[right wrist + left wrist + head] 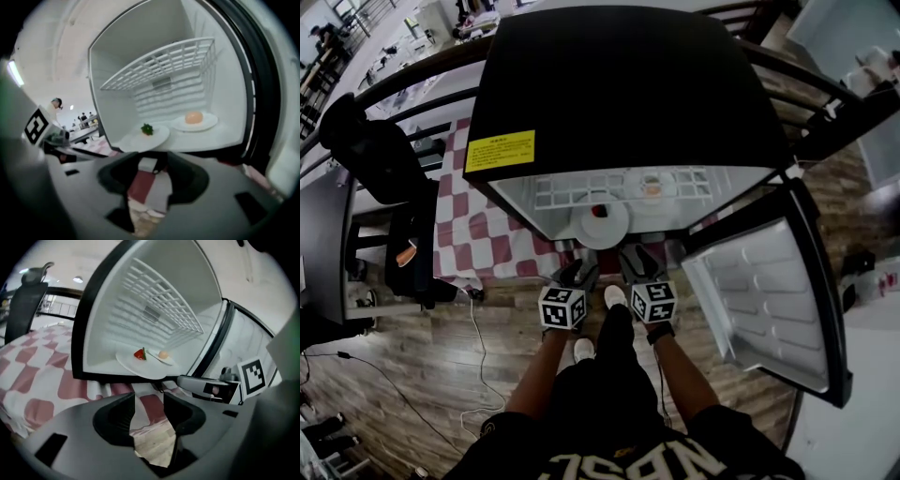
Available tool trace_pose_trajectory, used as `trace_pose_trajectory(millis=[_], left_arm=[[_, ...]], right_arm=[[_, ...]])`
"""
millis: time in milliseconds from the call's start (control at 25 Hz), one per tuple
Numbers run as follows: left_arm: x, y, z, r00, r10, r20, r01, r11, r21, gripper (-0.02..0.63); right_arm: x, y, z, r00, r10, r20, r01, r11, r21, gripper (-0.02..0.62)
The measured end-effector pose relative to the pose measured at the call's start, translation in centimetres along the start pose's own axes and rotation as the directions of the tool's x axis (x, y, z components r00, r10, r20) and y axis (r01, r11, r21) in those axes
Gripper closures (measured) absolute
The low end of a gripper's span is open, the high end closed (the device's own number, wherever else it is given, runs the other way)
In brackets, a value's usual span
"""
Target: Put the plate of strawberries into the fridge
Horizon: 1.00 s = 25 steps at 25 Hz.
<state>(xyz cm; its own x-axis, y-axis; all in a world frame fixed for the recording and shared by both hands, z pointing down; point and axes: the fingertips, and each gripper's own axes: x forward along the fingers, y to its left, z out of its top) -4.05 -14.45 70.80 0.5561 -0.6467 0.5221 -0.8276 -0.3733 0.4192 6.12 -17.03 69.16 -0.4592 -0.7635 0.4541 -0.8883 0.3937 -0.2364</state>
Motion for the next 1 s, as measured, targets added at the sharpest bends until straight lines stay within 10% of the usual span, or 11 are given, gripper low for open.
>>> trace_pose_trajectory(millis=[120, 440, 1000], left_arm=[[0.1, -0.3, 0.6, 0.998, 0.049, 0.046, -0.054, 0.991, 0.12, 0.445], [1.2, -0.4, 1.9, 0.986, 0.119, 0.119, -0.133, 0.983, 0.123, 0.578], [2.8, 1.0, 2.8, 0.983, 0.151, 0.105, -0.161, 0.983, 0.092, 0.586]], right_arm=[[0.3, 0.6, -0.5, 1.0, 0.006, -0.008, -0.006, 0.999, -0.034, 0.404], [1.3, 0.8, -0.4, 1.0, 0.002, -0.009, -0.003, 0.996, -0.086, 0.535], [3.7, 1.7, 0.1, 0.998, 0.058, -0.029, -0.061, 0.993, -0.1, 0.558]])
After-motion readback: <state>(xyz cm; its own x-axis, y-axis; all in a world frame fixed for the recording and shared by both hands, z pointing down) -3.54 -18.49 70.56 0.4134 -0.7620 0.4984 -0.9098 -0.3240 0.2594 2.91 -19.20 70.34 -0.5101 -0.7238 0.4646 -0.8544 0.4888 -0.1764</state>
